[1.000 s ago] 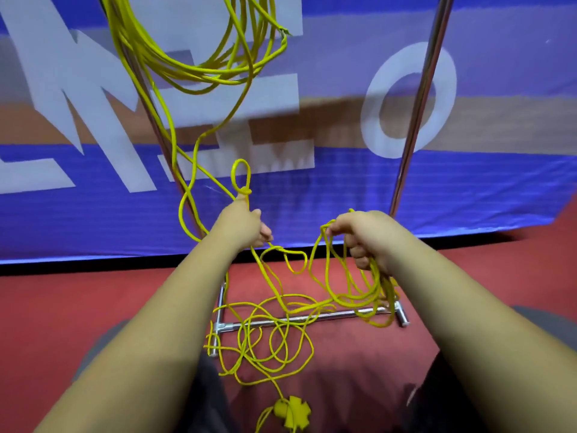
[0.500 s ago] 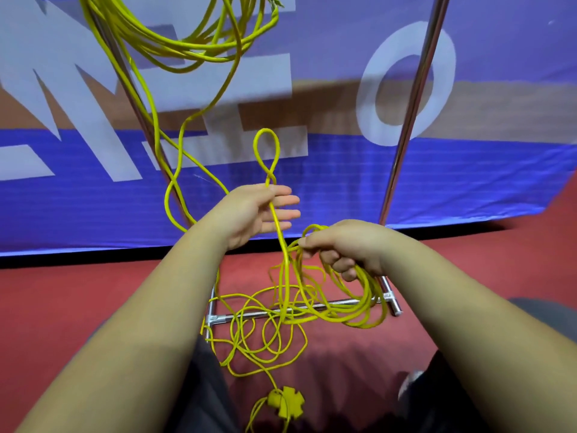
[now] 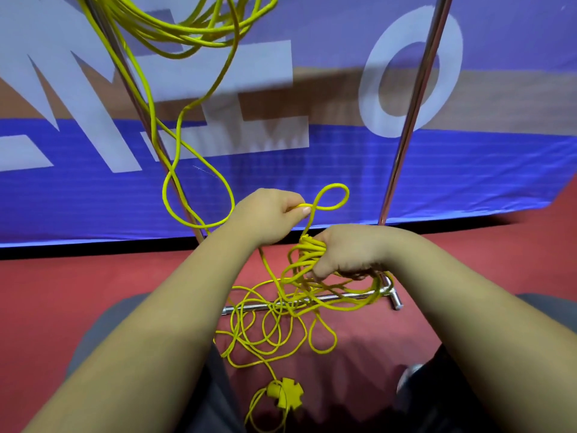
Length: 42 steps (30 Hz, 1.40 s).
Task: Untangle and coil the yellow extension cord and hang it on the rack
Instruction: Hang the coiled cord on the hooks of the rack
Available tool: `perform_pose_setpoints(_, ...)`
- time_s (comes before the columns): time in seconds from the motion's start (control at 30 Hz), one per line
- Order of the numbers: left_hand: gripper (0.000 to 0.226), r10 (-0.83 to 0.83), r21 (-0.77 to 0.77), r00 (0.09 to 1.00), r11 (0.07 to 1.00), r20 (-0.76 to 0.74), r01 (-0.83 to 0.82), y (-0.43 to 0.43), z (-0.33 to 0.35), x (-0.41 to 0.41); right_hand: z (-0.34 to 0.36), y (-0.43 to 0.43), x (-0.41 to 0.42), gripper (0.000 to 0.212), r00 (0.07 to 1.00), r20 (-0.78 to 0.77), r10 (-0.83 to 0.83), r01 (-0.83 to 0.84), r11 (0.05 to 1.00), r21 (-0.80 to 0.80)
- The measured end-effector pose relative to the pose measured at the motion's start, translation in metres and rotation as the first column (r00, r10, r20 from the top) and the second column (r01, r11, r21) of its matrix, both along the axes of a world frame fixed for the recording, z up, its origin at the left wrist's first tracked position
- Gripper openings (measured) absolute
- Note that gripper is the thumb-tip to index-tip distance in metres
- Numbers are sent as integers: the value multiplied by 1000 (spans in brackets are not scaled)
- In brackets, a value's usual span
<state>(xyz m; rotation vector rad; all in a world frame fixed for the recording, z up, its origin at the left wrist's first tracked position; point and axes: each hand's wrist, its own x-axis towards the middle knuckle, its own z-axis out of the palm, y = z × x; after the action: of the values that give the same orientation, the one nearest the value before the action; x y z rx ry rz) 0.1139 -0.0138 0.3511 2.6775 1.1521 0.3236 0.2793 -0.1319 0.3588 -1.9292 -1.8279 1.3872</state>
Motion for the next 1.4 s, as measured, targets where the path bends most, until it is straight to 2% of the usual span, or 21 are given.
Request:
perform_pose_setpoints(0.07,37,36,104,997,994,-74,-28,2,0,0,3,2,1,26,996,66,53,-58,995,86)
perform_pose_setpoints(0.1,35,33,92,996,995,-85,-25,3,0,1,4,2,1,25,989,126,83,-100,986,134)
perform_pose_setpoints(0.13,31,18,38,997,999,-77,-16,3,-1,2,3,2,0,23,975,194,104,-140,972,187)
perform_pose_setpoints(0.2,25,11,-191,1000,982,4,-10,1,-3,5,2,2,0,18,943,311,114,-208,935,288)
perform_pose_setpoints(0.27,28,57,-439,994,898,88,-13,0,-6,6,-2,3,0,18,919,383,93,-241,902,359)
perform_pose_setpoints(0.33,34,53,-495,992,869,113,9,3,-8,4,-5,4,0,19,899,435,49,-248,875,416)
perform_pose_setpoints(0.53,23,-24,-428,986,899,163,93,5,-10,-1,-4,0,5,8,896,437,-75,-189,826,532)
perform_pose_setpoints(0.77,13,39,-557,936,812,351,175,1,-6,-2,-7,4,1,45,876,364,-318,-7,745,667)
perform_pose_setpoints(0.83,19,63,-611,907,758,417,228,-6,-4,3,-8,6,2,38,859,369,-354,33,759,650)
perform_pose_setpoints(0.87,23,98,-669,893,699,440,253,-7,-4,5,-8,6,4,32,857,360,-369,64,769,636)
perform_pose_setpoints(0.97,42,136,-826,871,413,472,383,-8,-9,11,-6,8,7,19,844,333,-420,152,784,601)
perform_pose_setpoints(1.0,38,123,-837,889,412,442,359,-7,-11,13,-6,9,7,18,834,335,-438,176,787,591)
perform_pose_setpoints(1.03,34,105,-824,912,479,397,304,-7,-14,14,-6,11,6,20,823,342,-453,197,793,576)
perform_pose_setpoints(1.1,46,51,-711,953,678,300,188,-7,-21,17,-8,13,6,24,816,344,-465,249,819,517)
perform_pose_setpoints(1.17,56,1,-598,973,789,232,142,-10,-26,21,-9,12,5,19,834,338,-435,275,860,429)
perform_pose_setpoints(1.27,57,-88,-511,973,839,212,188,-11,-31,26,-8,13,8,25,810,450,-376,198,898,394)
perform_pose_setpoints(1.4,54,-130,-463,948,848,291,259,-15,-32,31,-8,21,11,32,764,541,-352,139,908,395)
